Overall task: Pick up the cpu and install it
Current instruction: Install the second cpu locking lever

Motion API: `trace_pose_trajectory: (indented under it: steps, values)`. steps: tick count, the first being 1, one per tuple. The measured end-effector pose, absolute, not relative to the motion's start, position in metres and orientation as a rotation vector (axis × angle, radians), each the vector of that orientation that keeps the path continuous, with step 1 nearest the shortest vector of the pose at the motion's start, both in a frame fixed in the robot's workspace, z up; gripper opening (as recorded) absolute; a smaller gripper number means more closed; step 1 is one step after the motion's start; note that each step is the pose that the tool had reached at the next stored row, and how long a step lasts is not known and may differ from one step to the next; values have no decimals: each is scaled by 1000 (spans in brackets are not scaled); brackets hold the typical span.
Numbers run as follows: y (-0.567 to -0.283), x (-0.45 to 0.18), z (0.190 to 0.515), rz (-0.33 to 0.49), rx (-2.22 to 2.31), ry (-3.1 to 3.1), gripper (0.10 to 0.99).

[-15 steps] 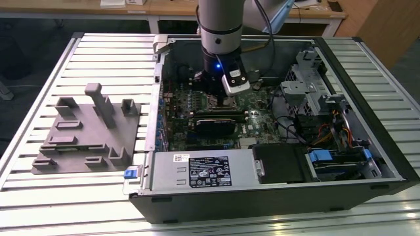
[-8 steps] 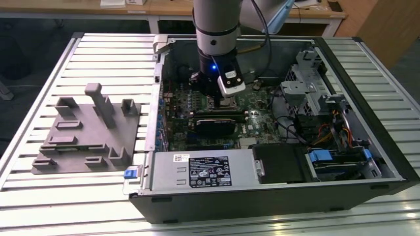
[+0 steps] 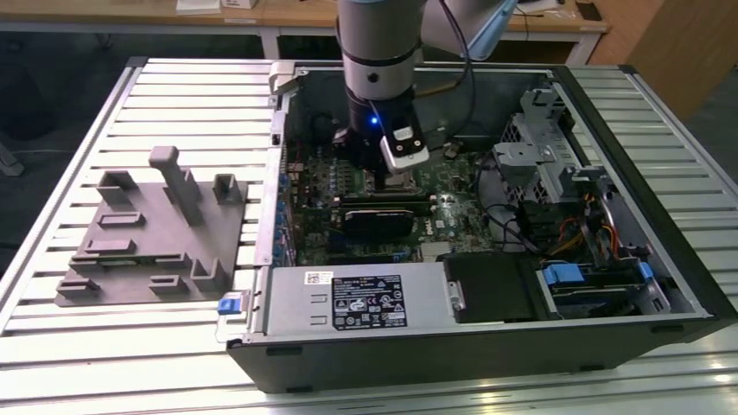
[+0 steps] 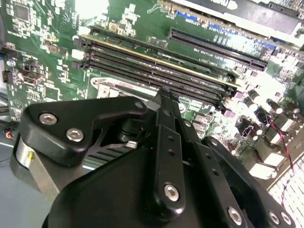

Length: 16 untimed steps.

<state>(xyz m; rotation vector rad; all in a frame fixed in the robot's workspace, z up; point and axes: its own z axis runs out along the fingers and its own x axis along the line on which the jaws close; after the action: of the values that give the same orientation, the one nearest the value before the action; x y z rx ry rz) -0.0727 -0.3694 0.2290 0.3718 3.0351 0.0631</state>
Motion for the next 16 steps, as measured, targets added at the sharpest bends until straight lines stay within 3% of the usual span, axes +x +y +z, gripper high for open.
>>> trace_pose_trajectory:
  steps: [16]
  values:
    - [-384, -77, 219, 173, 377, 3039, 106]
